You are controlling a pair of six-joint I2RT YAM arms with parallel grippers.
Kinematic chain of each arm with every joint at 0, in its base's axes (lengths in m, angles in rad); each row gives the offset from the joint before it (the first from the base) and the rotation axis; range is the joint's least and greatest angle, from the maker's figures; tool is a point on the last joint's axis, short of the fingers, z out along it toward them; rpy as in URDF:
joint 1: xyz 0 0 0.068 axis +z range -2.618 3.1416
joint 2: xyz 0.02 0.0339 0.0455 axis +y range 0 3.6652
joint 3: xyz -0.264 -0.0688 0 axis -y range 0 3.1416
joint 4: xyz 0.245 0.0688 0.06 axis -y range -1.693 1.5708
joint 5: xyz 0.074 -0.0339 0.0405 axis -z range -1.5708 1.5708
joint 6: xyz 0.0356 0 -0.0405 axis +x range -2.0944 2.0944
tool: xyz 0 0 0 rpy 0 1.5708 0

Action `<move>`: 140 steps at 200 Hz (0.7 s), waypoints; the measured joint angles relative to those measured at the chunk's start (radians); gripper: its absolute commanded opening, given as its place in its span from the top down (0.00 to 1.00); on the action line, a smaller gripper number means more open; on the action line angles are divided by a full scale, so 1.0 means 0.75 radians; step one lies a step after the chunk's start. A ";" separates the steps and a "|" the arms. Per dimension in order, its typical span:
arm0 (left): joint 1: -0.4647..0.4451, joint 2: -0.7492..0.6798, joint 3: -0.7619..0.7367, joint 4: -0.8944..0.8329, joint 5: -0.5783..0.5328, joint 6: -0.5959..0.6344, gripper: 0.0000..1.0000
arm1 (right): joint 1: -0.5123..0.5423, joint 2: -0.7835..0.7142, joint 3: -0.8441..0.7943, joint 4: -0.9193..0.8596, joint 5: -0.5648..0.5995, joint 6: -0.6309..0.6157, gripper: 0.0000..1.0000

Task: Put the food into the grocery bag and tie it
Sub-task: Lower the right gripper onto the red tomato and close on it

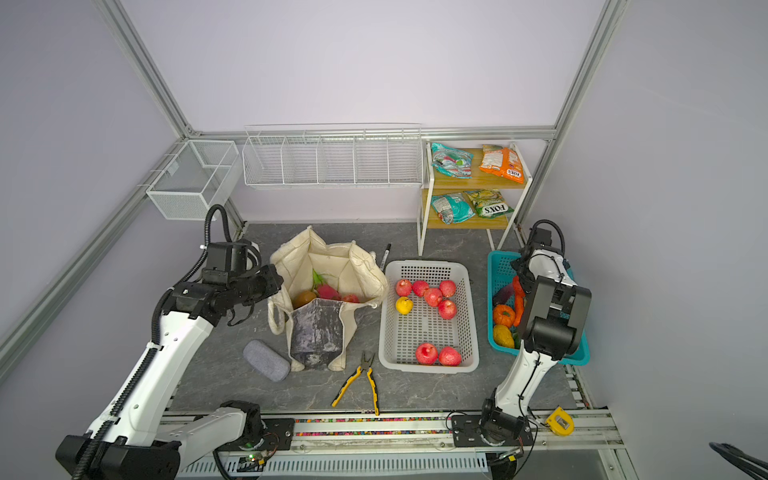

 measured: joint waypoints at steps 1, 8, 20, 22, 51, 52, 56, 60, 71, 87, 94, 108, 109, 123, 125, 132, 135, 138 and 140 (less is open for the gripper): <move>0.000 0.000 0.000 0.000 0.000 0.000 1.00 | 0.000 0.000 0.000 0.001 -0.001 -0.003 0.15; 0.000 0.001 0.000 0.001 0.000 0.000 1.00 | -0.003 0.000 0.000 0.007 -0.008 -0.006 0.17; 0.000 0.004 0.000 0.001 -0.001 0.000 1.00 | -0.004 0.000 0.000 0.019 -0.020 -0.005 0.21; 0.000 0.004 0.000 0.001 0.000 0.000 1.00 | -0.005 0.000 0.000 0.022 -0.021 -0.007 0.21; 0.000 0.010 0.000 0.002 -0.001 0.001 1.00 | -0.006 0.000 -0.002 0.038 -0.035 -0.001 0.28; 0.000 0.010 0.000 0.002 -0.001 0.001 1.00 | -0.006 0.000 -0.002 0.038 -0.035 -0.002 0.28; 0.000 0.010 0.000 0.002 -0.001 0.003 1.00 | -0.006 0.000 -0.002 0.040 -0.035 -0.003 0.30; 0.000 0.011 0.000 0.002 -0.001 0.004 1.00 | -0.006 0.000 -0.004 0.042 -0.036 -0.004 0.30; 0.000 0.013 0.000 0.002 -0.001 0.005 1.00 | -0.006 -0.002 -0.007 0.045 -0.038 -0.003 0.33; 0.000 0.014 0.000 0.003 -0.001 0.005 1.00 | -0.006 -0.011 -0.020 0.053 -0.042 -0.002 0.38; 0.000 0.014 0.000 0.003 -0.001 0.006 1.00 | -0.006 -0.018 -0.028 0.054 -0.047 0.001 0.40; 0.000 0.014 0.000 0.004 -0.001 0.006 1.00 | -0.006 -0.045 -0.052 0.054 -0.055 0.004 0.43; 0.000 0.014 0.000 0.004 -0.001 0.006 1.00 | -0.006 -0.047 -0.055 0.054 -0.055 0.004 0.43; 0.000 0.014 0.000 0.007 -0.001 0.009 1.00 | -0.006 -0.091 -0.086 0.054 -0.060 0.013 0.45; 0.000 0.015 0.000 0.007 -0.001 0.009 1.00 | -0.006 -0.099 -0.093 0.055 -0.060 0.014 0.45; 0.000 0.014 0.000 0.007 -0.001 0.010 1.00 | -0.006 -0.129 -0.112 0.054 -0.060 0.019 0.45; 0.000 0.014 0.000 0.007 -0.001 0.010 1.00 | -0.006 -0.146 -0.122 0.054 -0.060 0.023 0.46; 0.000 0.014 0.000 0.007 -0.001 0.009 1.00 | -0.006 -0.158 -0.130 0.054 -0.060 0.023 0.46; 0.000 0.015 0.000 0.008 -0.001 0.009 1.00 | -0.006 -0.169 -0.136 0.053 -0.060 0.026 0.46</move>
